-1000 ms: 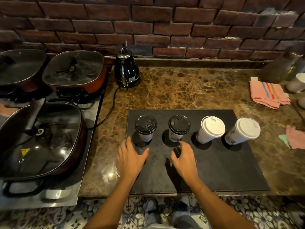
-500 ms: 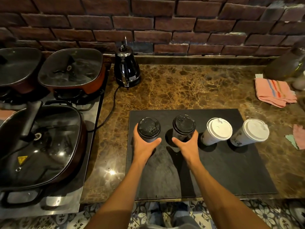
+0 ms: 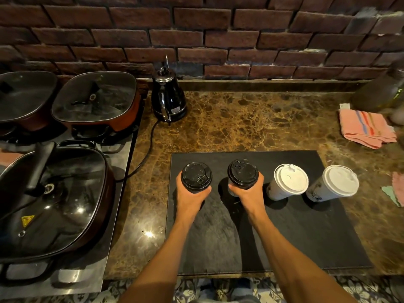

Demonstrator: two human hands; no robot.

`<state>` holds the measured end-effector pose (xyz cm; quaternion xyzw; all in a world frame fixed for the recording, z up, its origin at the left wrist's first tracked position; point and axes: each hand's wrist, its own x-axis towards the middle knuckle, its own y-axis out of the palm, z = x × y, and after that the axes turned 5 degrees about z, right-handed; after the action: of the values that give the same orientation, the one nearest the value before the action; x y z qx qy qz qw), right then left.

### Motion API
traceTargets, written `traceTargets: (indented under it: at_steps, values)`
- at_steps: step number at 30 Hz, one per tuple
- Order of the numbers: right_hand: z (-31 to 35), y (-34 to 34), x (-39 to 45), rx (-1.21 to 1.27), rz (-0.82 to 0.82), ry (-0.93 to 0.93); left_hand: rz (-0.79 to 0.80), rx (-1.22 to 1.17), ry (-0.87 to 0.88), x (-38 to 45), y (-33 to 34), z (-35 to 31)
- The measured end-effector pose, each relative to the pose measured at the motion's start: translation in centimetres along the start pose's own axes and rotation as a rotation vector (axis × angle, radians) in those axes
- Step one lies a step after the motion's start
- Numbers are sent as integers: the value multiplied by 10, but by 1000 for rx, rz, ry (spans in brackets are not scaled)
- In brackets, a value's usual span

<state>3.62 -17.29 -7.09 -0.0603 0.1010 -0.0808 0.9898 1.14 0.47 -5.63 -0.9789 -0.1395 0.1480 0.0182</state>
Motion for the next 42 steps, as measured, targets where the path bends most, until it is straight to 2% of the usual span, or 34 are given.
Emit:
traceTargets:
  at_steps: [6, 14, 20, 23, 27, 33, 42]
  values:
    - [4, -4, 6, -47, 38, -9, -29, -15, 40, -3, -7, -9]
    - [20, 5, 19, -106, 204, -72, -129, -23, 147, -21, -28, -31]
    - [49, 22, 16, -128, 363, -194, -248, -60, 182, -51, -42, -47]
    - [79, 29, -8, -116, 441, -239, -344, -82, 188, -74, -51, -51]
    - [92, 44, -31, -124, 624, -364, -490, -88, 221, -114, -66, -53]
    - [97, 77, -87, -154, 858, -366, -742, -65, 239, -188, -94, -44]
    - [109, 130, -232, -57, 1216, -383, -1129, -175, 190, -331, -148, -15]
